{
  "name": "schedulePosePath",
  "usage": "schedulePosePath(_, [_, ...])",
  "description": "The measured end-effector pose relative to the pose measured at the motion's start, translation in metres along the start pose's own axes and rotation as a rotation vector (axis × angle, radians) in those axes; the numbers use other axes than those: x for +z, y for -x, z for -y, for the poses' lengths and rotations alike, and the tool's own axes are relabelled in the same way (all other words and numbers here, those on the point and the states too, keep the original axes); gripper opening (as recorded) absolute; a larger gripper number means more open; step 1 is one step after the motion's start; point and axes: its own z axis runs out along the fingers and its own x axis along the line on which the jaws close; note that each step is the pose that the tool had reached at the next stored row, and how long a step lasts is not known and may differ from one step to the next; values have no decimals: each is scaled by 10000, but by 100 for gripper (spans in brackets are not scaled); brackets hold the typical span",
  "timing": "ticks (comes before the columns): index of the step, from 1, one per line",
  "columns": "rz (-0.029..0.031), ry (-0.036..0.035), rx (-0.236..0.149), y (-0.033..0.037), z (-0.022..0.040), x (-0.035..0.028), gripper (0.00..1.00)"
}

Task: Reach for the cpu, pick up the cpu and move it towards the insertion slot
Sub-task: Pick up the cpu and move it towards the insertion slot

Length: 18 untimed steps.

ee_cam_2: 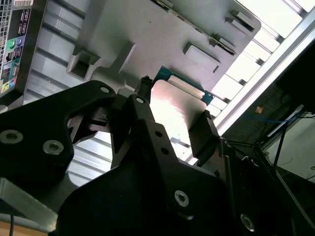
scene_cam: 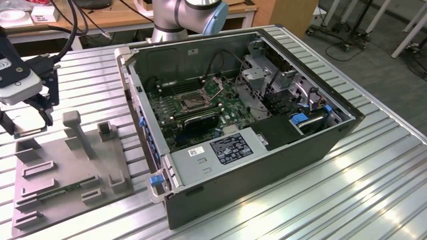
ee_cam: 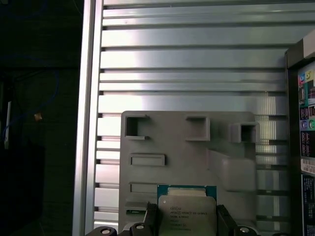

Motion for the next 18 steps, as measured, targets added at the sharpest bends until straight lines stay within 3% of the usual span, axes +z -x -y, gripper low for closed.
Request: schedulePosePath(18, [-3, -1, 0, 192, 2, -1, 55])
